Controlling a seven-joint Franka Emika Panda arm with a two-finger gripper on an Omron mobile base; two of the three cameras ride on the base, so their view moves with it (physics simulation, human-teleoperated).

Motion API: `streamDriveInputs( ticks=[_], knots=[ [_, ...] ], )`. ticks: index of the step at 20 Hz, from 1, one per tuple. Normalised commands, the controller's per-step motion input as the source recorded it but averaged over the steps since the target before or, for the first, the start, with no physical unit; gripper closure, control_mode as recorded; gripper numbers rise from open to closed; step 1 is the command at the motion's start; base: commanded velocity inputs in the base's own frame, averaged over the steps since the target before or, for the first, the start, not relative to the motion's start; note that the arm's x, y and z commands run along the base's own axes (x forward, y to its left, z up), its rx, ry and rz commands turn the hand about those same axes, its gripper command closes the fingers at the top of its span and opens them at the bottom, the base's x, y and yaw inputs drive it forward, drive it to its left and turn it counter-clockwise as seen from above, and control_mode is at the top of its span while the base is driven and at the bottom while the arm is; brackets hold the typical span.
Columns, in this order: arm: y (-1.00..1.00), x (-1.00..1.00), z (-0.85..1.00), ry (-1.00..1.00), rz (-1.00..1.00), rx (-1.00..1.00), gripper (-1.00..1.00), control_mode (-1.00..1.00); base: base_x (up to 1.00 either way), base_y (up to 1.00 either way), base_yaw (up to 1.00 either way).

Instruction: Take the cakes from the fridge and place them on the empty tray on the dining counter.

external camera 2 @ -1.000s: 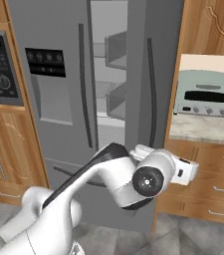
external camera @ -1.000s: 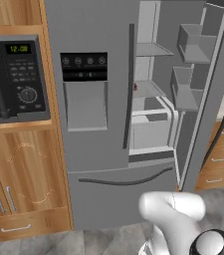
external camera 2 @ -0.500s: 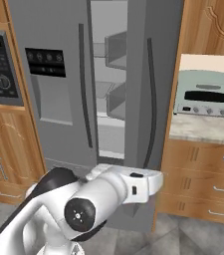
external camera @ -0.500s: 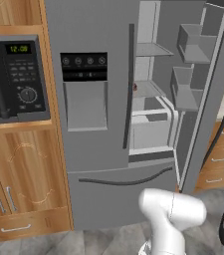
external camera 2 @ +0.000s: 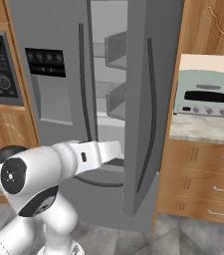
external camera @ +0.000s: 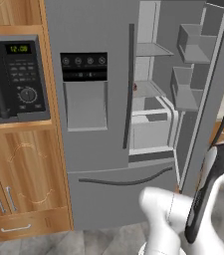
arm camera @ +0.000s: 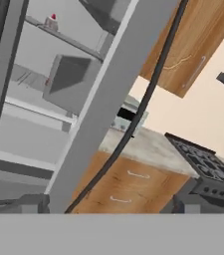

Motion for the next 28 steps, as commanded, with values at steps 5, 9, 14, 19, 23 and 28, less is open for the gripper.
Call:
streamDriveInputs(
  ticks=[5, 9, 14, 19, 23, 28],
  knots=[
    [1.0, 0.27, 0.0, 0.0, -0.06, -0.31, -1.0, -1.0, 0.0, 0.0, 0.0],
    [1.0, 0.55, -0.08, 0.09, -0.08, -0.39, -1.0, -1.0, 0.0, 0.0, 0.0],
    [1.0, 0.58, -0.28, 0.11, -0.11, -0.45, -1.0, -1.0, 0.0, 0.0, 0.0],
    [0.58, 0.48, -0.28, 0.05, -0.21, -0.33, -1.0, -1.0, 0.0, 0.0, 0.0],
    [0.08, 0.58, -0.21, 0.1, -0.27, -0.27, -1.0, -1.0, 0.0, 0.0, 0.0],
    [-0.21, 0.61, 0.0, 0.19, -0.24, -0.12, -1.0, -1.0, 0.0, 0.0, 0.0]
  ],
)
